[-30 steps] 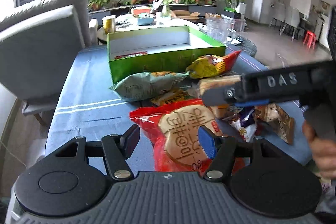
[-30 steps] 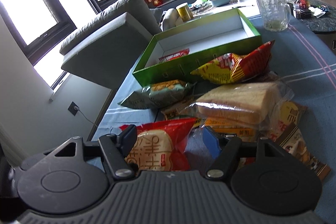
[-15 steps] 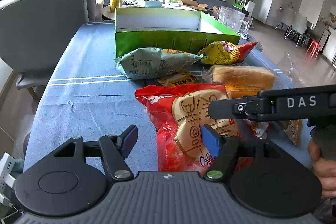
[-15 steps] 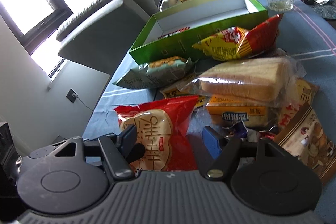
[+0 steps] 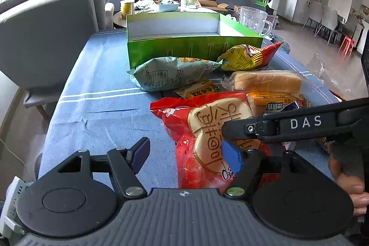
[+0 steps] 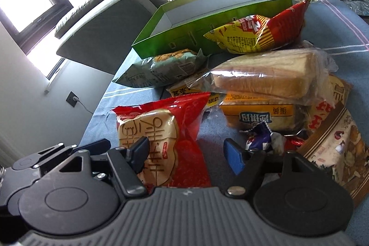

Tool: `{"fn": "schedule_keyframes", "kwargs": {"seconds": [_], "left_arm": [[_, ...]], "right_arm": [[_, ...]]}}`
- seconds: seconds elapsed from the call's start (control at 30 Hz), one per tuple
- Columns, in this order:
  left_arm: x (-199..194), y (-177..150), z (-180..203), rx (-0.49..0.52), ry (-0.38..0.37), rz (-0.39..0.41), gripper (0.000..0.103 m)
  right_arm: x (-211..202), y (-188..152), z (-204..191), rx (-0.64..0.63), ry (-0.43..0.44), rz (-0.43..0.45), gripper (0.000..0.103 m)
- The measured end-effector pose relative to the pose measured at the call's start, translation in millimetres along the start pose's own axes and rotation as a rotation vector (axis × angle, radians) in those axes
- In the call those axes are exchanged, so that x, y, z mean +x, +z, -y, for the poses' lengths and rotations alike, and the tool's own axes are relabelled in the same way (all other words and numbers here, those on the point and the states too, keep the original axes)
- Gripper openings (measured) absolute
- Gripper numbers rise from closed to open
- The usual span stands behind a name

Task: Organize snacks
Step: 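Grasp the red round-biscuit bag with the left tool and lift it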

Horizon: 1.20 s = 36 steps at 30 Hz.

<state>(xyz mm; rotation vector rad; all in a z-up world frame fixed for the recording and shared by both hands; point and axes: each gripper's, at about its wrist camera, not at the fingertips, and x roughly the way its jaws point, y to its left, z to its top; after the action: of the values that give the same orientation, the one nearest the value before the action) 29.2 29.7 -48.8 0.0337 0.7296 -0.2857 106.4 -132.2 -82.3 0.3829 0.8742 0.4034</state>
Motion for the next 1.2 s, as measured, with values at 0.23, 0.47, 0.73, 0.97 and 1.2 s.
{"fn": "schedule_keyframes", "kwargs": {"seconds": [0.23, 0.47, 0.73, 0.97, 1.2], "left_arm": [[7, -3, -10, -0.048, -0.005, -0.033, 0.07], [-6, 2, -7, -0.043, 0.008, 0.014, 0.068], [6, 15, -12, -0.101, 0.021, 0.036, 0.068], [22, 9, -14, -0.093, 0.013, 0.03, 0.073], [22, 4, -17, -0.12, -0.003, 0.025, 0.073]], "right_arm": [[4, -1, -1, -0.014, -0.012, 0.004, 0.103], [5, -2, -3, -0.015, -0.017, -0.003, 0.103], [-13, 7, 1, 0.032, 0.008, 0.079, 0.103], [-10, 9, 3, 0.047, 0.007, 0.071, 0.103], [-7, 9, 4, 0.055, 0.017, 0.053, 0.103]]}}
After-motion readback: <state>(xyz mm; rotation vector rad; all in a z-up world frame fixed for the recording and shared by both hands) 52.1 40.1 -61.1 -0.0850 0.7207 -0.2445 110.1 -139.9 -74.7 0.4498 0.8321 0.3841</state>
